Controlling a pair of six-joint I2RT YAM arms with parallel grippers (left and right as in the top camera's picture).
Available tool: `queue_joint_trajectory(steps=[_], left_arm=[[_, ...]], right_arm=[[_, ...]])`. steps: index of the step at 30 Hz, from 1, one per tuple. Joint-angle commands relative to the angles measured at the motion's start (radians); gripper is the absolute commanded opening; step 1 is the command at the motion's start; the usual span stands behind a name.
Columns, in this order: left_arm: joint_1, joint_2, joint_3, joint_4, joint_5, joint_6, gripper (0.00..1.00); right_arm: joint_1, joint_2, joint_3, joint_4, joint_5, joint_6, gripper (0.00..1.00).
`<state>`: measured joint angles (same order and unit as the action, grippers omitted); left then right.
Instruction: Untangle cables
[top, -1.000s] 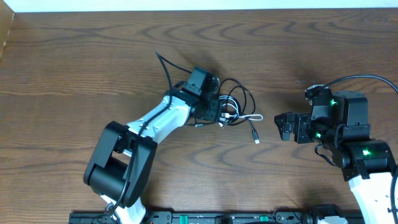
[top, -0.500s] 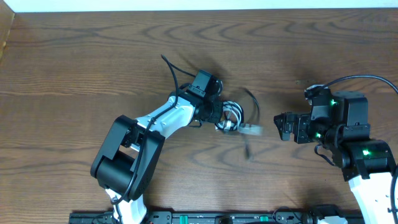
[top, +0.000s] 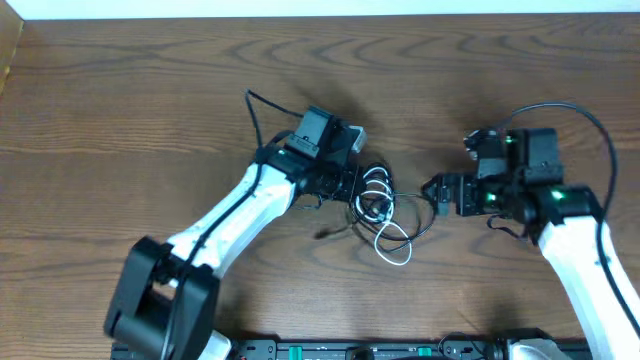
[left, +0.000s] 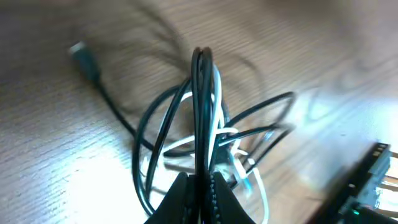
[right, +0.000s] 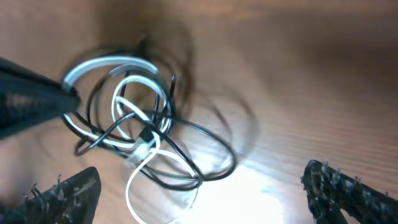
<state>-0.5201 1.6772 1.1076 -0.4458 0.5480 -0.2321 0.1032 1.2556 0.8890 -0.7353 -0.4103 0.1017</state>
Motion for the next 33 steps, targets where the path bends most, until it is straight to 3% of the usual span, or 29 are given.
queue_joint_trajectory(steps=[1,12,14,16,19,20,27,33], left_arm=[[-0.003,-0.054,0.009,-0.014,0.031,0.013,0.08],[-0.003,-0.058,0.009,-0.022,0.156,0.009,0.08],[-0.003,-0.058,0.009,-0.021,0.171,0.009,0.08],[-0.003,-0.058,0.009,-0.021,0.171,0.010,0.07],[0.003,-0.058,0.009,-0.023,0.170,0.013,0.08],[0.011,-0.058,0.009,-0.027,0.167,0.014,0.08],[0.158,-0.108,0.009,-0.106,0.165,0.060,0.08],[0.335,-0.199,0.009,-0.130,0.148,0.062,0.08]], right_arm=[[0.034,0.097,0.012,0.003,-0.120,-0.085,0.99],[0.105,0.381,0.012,0.059,-0.120,-0.170,0.99],[0.119,0.426,0.012,0.072,-0.121,-0.170,0.93],[0.126,0.451,0.012,0.085,-0.119,-0.170,0.68],[0.124,0.457,0.012,0.102,-0.112,-0.158,0.11],[0.121,0.456,0.012,0.105,-0.111,-0.145,0.05],[0.034,0.423,0.012,0.047,0.031,-0.061,0.01],[-0.110,0.251,0.012,-0.007,0.064,-0.057,0.02]])
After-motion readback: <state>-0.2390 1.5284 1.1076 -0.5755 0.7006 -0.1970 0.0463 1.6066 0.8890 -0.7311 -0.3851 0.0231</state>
